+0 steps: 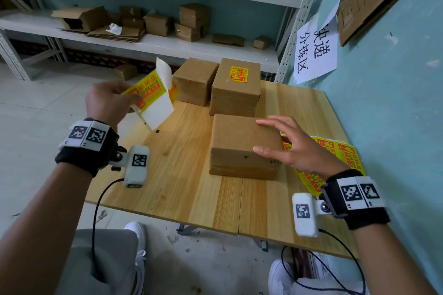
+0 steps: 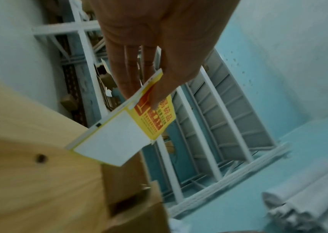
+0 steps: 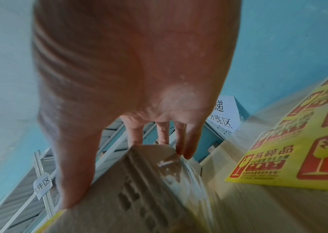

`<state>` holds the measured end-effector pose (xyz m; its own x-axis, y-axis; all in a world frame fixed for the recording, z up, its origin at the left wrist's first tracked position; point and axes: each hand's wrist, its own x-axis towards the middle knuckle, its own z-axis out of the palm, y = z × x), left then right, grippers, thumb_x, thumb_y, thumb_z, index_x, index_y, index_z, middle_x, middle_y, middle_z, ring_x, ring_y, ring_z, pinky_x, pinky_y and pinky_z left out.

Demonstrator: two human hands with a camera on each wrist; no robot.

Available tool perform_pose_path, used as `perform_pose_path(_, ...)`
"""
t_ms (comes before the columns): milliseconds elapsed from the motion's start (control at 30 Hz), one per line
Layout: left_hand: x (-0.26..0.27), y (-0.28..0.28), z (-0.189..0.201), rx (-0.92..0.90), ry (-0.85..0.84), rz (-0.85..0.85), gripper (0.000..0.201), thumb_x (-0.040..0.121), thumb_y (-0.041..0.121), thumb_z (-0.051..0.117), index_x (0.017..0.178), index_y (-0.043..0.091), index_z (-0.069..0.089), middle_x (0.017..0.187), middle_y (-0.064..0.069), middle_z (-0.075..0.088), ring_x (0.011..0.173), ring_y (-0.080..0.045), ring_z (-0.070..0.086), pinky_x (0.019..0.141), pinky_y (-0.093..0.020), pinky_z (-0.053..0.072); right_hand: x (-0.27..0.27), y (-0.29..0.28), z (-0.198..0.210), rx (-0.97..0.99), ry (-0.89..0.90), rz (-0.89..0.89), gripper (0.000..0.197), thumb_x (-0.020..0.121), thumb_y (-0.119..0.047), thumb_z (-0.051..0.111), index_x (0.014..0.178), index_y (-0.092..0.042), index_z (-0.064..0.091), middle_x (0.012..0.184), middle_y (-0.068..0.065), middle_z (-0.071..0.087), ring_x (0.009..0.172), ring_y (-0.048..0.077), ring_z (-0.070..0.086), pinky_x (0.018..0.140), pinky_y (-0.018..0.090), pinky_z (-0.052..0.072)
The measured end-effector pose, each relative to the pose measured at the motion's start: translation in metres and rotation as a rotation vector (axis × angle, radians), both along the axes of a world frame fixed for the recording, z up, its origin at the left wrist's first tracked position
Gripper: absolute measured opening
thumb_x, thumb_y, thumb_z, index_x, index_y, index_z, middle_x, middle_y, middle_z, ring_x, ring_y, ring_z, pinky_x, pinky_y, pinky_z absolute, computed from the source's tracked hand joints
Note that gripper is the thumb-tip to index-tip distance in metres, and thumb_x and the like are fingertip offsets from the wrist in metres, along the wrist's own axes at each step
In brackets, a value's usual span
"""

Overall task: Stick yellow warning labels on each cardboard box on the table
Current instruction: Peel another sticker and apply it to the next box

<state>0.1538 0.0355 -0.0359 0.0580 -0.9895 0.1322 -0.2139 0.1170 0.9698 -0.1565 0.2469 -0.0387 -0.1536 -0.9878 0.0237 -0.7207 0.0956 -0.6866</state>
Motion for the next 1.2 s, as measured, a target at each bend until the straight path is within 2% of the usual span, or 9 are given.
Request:
perform_pose_path(167, -0.009, 0.015, 0.030, -0.064, 0.265, -0.136, 0.018, 0.077, 0.001, 0.072, 0.078, 0.019, 0.069, 0.075, 0.004, 0.071, 0.072, -0.014, 0.067, 0.077, -0.028, 0.058, 0.004, 0.001, 0.004, 0.017, -0.002, -0.001, 0.077, 0.068, -0.061, 0.067, 0.139, -0.039, 0.049, 0.144, -0.011, 0.031, 0.134, 0.004, 0.034, 0.094, 0.003, 0.033)
perform_pose_path(300, -0.030, 0.029, 0.039, -0.032, 0.405, -0.276, 0.013, 0.084, 0.002, 0.067, 0.087, 0.014, 0.069, 0.082, -0.001, 0.072, 0.075, -0.010, 0.069, 0.078, -0.024, 0.057, 0.011, 0.000, 0.010, -0.023, -0.012, -0.049, 0.071, 0.078, -0.062, 0.061, 0.141, -0.035, 0.047, 0.148, -0.013, 0.032, 0.138, 0.001, 0.029, 0.111, 0.022, 0.026)
perform_pose_path(500, -0.076, 0.055, 0.038, 0.104, 0.558, -0.554, 0.016, 0.089, 0.000, 0.060, 0.101, 0.007, 0.068, 0.090, -0.004, 0.073, 0.080, -0.012, 0.070, 0.082, -0.026, 0.058, 0.019, -0.009, 0.017, -0.249, -0.202, -0.239, 0.039, 0.094, -0.048, 0.056, 0.124, -0.024, 0.059, 0.122, -0.011, 0.061, 0.110, -0.002, 0.055, 0.096, 0.015, 0.042)
perform_pose_path(600, -0.095, 0.069, 0.040, 0.147, 0.596, -0.625, 0.018, 0.088, -0.005, 0.057, 0.097, 0.007, 0.065, 0.090, -0.007, 0.072, 0.076, -0.013, 0.070, 0.079, -0.025, 0.058, 0.023, -0.017, 0.019, -0.310, -0.456, -0.349, 0.051, 0.089, -0.057, 0.059, 0.121, -0.017, 0.058, 0.107, -0.005, 0.071, 0.103, 0.009, 0.066, 0.093, 0.027, 0.052)
perform_pose_path(733, -0.108, 0.081, 0.033, 0.215, 0.507, -0.707, 0.019, 0.087, -0.008, 0.056, 0.097, 0.005, 0.064, 0.092, -0.010, 0.071, 0.077, -0.015, 0.070, 0.075, -0.024, 0.059, 0.022, -0.022, 0.020, -0.368, -0.853, -0.433, 0.096, 0.069, -0.060, 0.080, 0.142, -0.010, 0.042, 0.112, 0.003, 0.072, 0.100, 0.016, 0.071, 0.084, 0.033, 0.055)
perform_pose_path(867, -0.112, 0.092, 0.024, 0.210, 0.279, -0.741, 0.015, 0.085, -0.003, 0.063, 0.094, 0.008, 0.066, 0.088, -0.005, 0.072, 0.080, -0.014, 0.070, 0.072, -0.023, 0.059, 0.019, -0.017, 0.025, -0.457, -0.985, -0.442, 0.075, 0.078, -0.020, 0.082, 0.142, -0.009, 0.044, 0.114, 0.006, 0.072, 0.092, 0.014, 0.069, 0.075, 0.030, 0.052)
perform_pose_path(1000, -0.117, 0.099, 0.019, 0.220, 0.172, -0.748, 0.019, 0.083, -0.003, 0.068, 0.100, 0.004, 0.066, 0.094, -0.012, 0.072, 0.085, -0.019, 0.070, 0.075, -0.028, 0.059, 0.019, -0.018, 0.023, -0.528, -0.973, -0.462, 0.093, 0.069, -0.009, 0.086, 0.147, -0.022, 0.036, 0.121, 0.001, 0.070, 0.102, 0.012, 0.069, 0.092, 0.034, 0.054)
perform_pose_path(1100, -0.118, 0.101, 0.018, 0.205, 0.127, -0.773, 0.020, 0.081, -0.002, 0.070, 0.101, 0.003, 0.067, 0.098, -0.018, 0.071, 0.088, -0.022, 0.069, 0.077, -0.030, 0.059, 0.020, -0.020, 0.021, -0.529, -0.908, -0.445, 0.124, 0.052, -0.024, 0.095, 0.153, -0.036, 0.023, 0.151, -0.004, 0.045, 0.127, 0.013, 0.056, 0.106, 0.041, 0.048)
perform_pose_path(1200, -0.119, 0.102, 0.017, 0.174, 0.079, -0.787, 0.022, 0.081, 0.000, 0.072, 0.102, 0.003, 0.067, 0.090, -0.014, 0.070, 0.087, -0.024, 0.069, 0.080, -0.035, 0.059, 0.020, -0.021, 0.019, -0.542, -0.850, -0.453, 0.131, 0.048, -0.030, 0.096, 0.154, -0.038, 0.021, 0.160, -0.012, 0.028, 0.137, 0.010, 0.045, 0.112, 0.044, 0.042)
